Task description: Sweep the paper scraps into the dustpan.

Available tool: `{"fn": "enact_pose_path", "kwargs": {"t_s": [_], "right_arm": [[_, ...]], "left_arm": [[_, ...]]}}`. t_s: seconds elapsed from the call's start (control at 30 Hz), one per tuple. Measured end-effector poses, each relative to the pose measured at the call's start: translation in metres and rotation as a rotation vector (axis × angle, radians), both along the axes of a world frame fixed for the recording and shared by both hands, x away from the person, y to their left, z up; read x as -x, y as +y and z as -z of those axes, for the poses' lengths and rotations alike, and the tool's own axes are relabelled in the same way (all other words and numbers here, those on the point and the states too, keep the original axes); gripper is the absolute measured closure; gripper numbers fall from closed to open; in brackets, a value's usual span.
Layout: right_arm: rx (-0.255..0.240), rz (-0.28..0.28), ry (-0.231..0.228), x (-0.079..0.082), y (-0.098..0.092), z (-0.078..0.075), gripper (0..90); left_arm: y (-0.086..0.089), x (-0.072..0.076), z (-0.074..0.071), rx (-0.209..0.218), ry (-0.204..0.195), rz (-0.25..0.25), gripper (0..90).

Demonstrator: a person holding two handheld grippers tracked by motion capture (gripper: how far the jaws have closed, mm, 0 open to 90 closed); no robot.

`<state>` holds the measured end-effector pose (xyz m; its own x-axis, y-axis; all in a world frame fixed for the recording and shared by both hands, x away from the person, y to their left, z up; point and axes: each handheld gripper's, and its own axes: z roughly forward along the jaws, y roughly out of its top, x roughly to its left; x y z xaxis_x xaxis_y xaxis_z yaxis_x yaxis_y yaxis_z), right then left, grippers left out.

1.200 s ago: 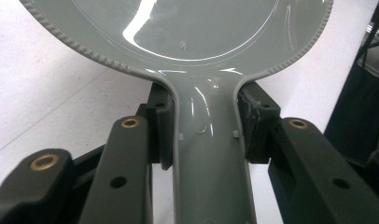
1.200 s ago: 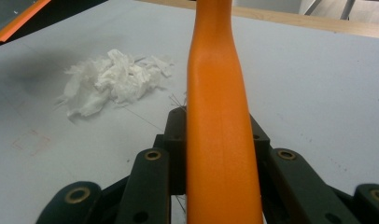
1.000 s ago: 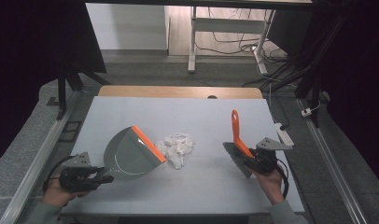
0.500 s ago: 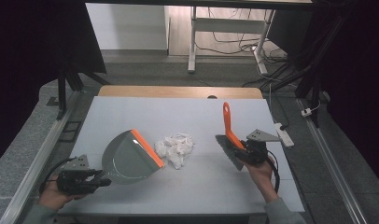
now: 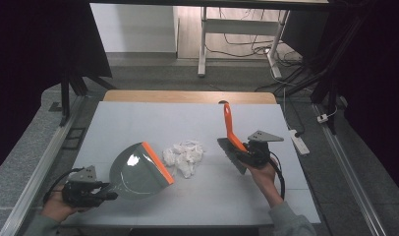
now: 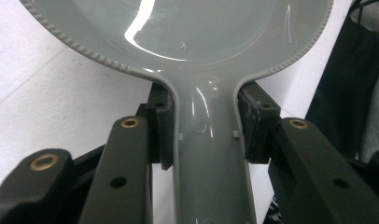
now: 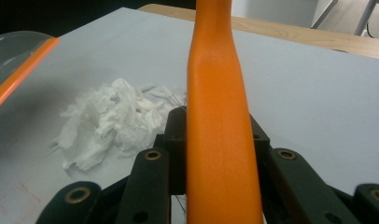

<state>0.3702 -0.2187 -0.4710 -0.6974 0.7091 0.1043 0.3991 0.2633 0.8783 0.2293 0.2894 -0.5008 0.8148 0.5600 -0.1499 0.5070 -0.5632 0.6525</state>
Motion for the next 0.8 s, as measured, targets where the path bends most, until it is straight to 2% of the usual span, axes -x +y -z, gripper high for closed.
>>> {"fn": "enact_pose_path", "kwargs": {"t_s": [0.4,0.53,0.8], "right_arm": [[-0.021,-0.02,-0.012,-0.015,0.021,-0.003,70.2],[-0.031,-0.021,-0.008,-0.018,0.023,-0.002,70.2],[-0.023,-0.017,-0.014,-0.026,0.03,-0.002,70.2]], "left_arm": [[-0.008,-0.004,0.004,-0.03,0.019,-0.01,61.1],[-0.011,-0.006,0.004,-0.039,0.022,0.004,61.1],[-0.01,-0.007,0.006,-0.047,0.035,-0.016,61.1]]}}
